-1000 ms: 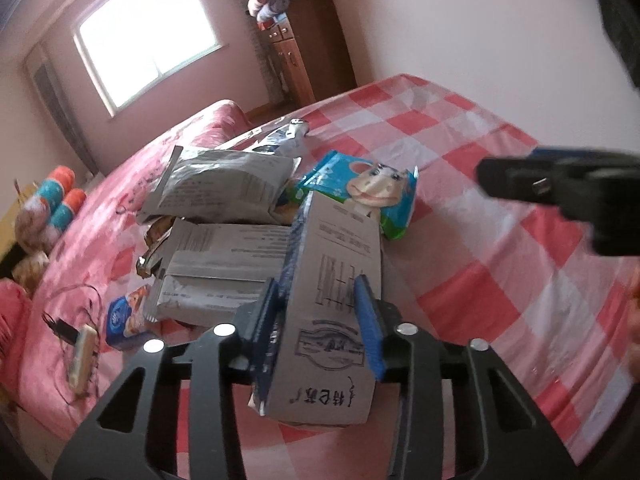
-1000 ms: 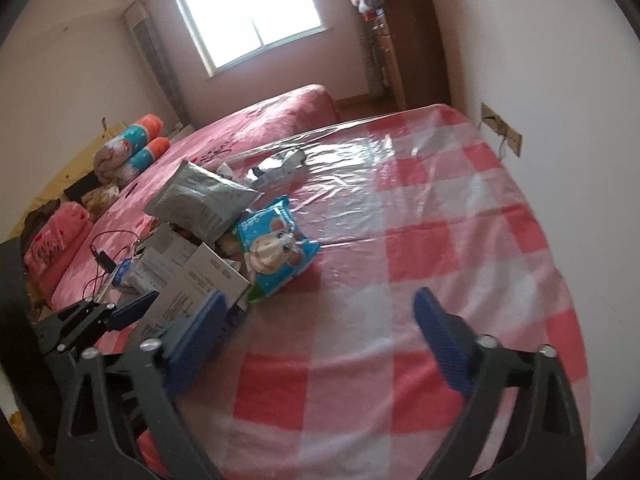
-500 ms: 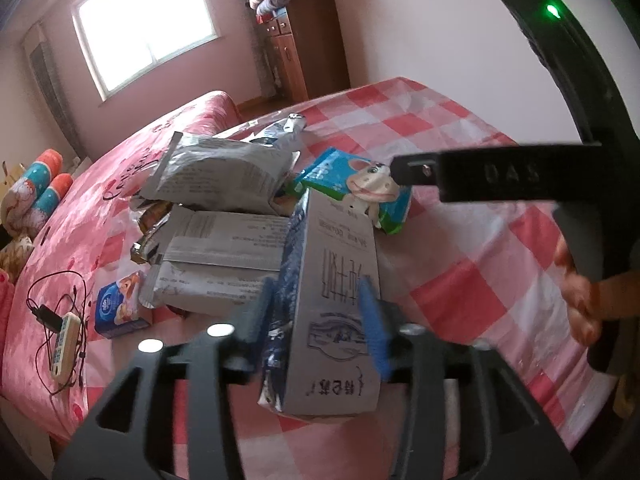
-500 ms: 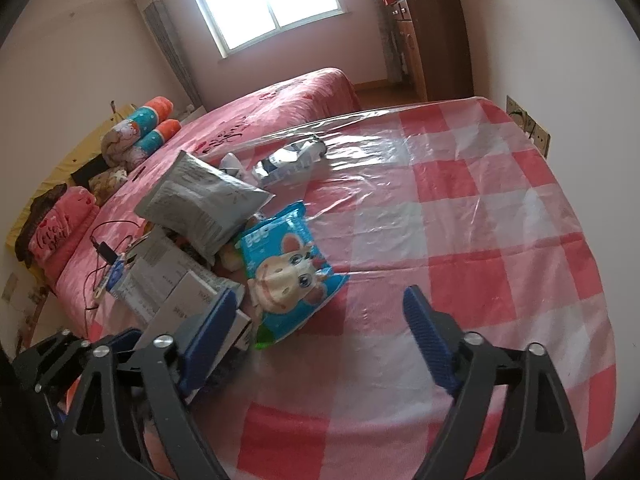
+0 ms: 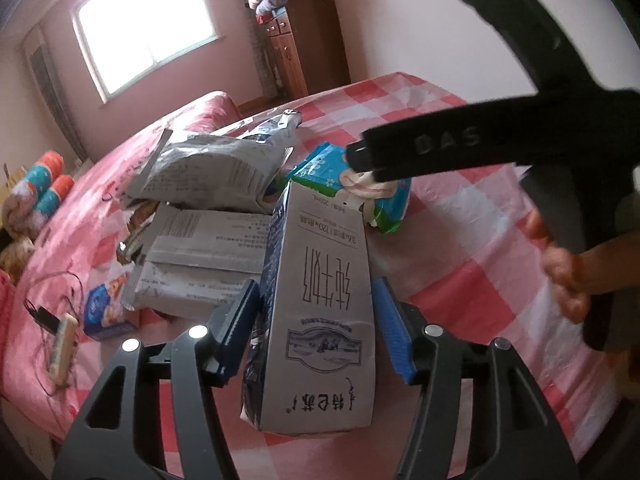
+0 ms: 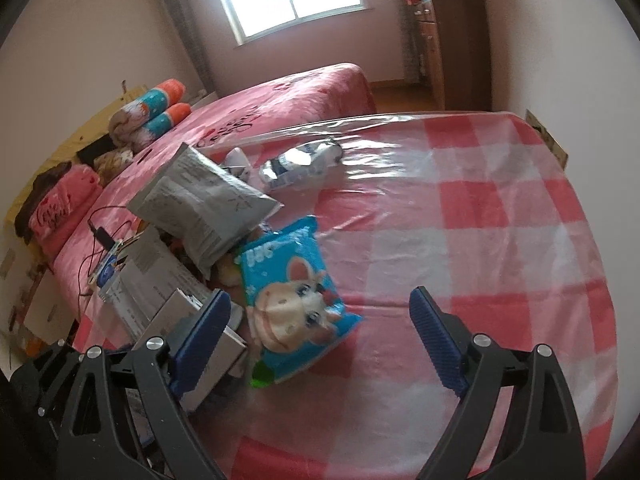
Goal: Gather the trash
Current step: 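Grasp the milk carton with the left gripper while the right grasps the blue cow bag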
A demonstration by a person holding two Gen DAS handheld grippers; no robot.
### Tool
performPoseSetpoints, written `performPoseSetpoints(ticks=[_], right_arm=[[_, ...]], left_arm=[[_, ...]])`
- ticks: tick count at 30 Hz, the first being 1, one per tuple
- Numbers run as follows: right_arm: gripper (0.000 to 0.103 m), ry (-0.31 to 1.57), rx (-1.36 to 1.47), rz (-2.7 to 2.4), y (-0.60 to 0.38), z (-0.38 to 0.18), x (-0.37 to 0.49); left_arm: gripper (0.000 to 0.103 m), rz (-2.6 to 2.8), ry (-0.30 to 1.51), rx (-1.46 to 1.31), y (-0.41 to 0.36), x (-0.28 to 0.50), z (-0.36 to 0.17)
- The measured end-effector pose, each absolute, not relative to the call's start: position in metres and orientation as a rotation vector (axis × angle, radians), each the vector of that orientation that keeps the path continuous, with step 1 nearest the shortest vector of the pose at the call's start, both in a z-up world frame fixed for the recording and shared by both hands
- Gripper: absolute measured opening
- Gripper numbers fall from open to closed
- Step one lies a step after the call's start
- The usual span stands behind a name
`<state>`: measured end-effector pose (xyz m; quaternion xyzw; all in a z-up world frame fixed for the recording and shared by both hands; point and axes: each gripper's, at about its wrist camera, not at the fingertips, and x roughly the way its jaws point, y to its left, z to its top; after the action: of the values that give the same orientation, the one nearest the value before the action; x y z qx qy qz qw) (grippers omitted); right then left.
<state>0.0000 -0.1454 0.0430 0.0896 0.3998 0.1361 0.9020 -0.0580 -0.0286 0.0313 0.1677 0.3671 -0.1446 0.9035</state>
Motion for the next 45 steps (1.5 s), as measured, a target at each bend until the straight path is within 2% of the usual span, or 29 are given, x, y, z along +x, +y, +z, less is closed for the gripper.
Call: performPoseSetpoints(ticks=[15, 16, 17, 22, 23, 25, 28, 33, 36, 37, 45], right_arm=[[0.09, 0.879, 0.004, 0.258, -0.106, 0.021, 0.023], [0.087, 0.884, -0.012, 0.25, -0.104, 0.019, 0.023], [0.08, 0.893, -0.022, 0.247, -0.103, 0.017, 0.024], [0.07, 0.897, -0.054, 0.227, -0.099, 0.015, 0.019], [0.068, 0.896, -0.054, 0.226, -0.099, 0.016, 0.017], [0.063, 0.893, -0.049, 0.228, -0.1, 0.016, 0.013], [0.055, 0.887, -0.047, 0.229, -0.1, 0.017, 0.005], [0.05, 0.877, -0.051, 0.219, -0.099, 0.017, -0.008], [0.048, 0.874, -0.032, 0.214, -0.103, 0.018, -0.017], [0.047, 0.871, -0.024, 0.21, -0.105, 0.018, -0.022], [0.046, 0.853, 0.042, 0.194, -0.119, 0.021, -0.055]], left_arm=[[0.059, -0.301, 0.757, 0.168, 0.023, -0.078, 0.054], [0.059, -0.3, 0.759, 0.155, 0.027, -0.079, 0.055], [0.059, -0.298, 0.758, 0.146, 0.028, -0.083, 0.056], [0.058, -0.288, 0.744, 0.104, 0.041, -0.088, 0.061], [0.035, -0.282, 0.738, 0.096, 0.044, -0.09, 0.062], [0.025, -0.294, 0.757, 0.062, 0.05, -0.092, 0.063], [0.024, -0.304, 0.782, 0.027, 0.06, -0.088, 0.06], [0.025, -0.34, 0.798, 0.042, 0.059, -0.093, 0.053], [0.048, -0.395, 0.784, 0.102, 0.051, -0.103, 0.053], [0.059, -0.403, 0.776, 0.124, 0.049, -0.104, 0.053], [0.077, -0.424, 0.76, 0.364, 0.018, -0.116, 0.036]])
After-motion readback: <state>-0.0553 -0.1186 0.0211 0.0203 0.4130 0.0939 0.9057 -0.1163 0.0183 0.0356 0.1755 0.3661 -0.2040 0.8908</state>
